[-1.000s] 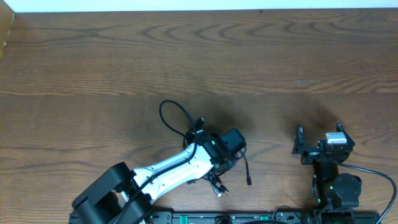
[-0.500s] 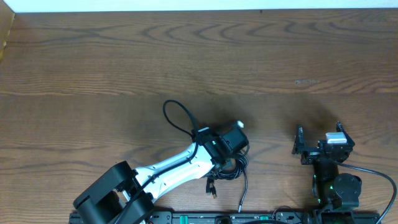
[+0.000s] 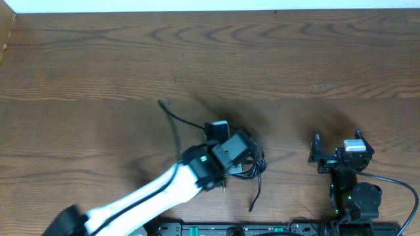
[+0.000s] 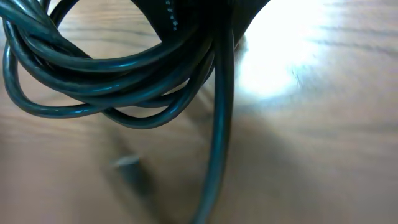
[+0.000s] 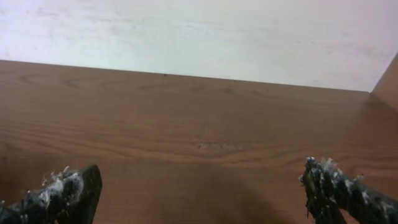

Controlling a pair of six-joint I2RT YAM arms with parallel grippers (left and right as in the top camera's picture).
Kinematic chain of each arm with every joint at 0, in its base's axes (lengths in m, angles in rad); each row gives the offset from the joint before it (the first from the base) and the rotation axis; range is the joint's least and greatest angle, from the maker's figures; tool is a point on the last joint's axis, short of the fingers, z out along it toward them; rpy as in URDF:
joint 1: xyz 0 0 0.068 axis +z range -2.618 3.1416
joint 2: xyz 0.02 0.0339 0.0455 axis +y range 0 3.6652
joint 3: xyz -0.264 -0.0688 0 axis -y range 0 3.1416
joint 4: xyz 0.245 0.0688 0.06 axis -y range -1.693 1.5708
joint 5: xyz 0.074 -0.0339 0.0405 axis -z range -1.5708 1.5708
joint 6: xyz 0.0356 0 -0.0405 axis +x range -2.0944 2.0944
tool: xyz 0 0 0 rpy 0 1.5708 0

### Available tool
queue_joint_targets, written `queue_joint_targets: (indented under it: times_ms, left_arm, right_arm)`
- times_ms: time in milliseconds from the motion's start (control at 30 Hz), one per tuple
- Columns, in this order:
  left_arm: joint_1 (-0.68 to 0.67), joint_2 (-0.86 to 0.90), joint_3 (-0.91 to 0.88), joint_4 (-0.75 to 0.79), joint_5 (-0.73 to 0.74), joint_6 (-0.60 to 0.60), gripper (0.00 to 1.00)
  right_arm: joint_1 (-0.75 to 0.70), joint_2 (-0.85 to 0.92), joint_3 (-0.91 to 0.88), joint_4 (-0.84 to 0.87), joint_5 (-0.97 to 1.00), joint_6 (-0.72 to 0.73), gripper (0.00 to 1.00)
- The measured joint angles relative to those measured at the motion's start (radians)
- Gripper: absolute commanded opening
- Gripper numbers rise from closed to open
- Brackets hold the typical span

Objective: Untangle cables
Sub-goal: 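Grasp the black cable bundle with the left gripper and lift it, then move the right gripper toward the bundle held by the left gripper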

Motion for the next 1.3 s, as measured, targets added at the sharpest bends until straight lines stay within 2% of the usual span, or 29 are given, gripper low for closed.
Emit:
queue_joint_targets:
  times_ms: [267,533,800,1033,1300]
  left_arm:
    - [0.000,-0.231,0.000,-0.001,-0.061,0.154,0.07]
    - [-0.030,-0.358,0.000,-0.002,-0.069,0.254,0.07]
    - [-0.115,-0.380,0.000,0.043,-0.072,0.378,0.07]
    - [-0.198,-0.380,0.000,0.180,-0.064,0.504,0.07]
    - [-0.213,-0.380,0.000,0.280,-0.060,0.682,0.07]
  right_arm:
    - [0.000,0.000,0.000,0.000,0.000,0.000,0.99]
    - [0.000,0.000,0.000,0.000,0.000,0.000,0.99]
    - [0.000,0.000,0.000,0.000,0.000,0.000,0.99]
    - [0.000,0.000,0.000,0.006,0.000,0.000,0.99]
    - [0.000,0.000,0.013,-0.022,-0.103,0.051,0.99]
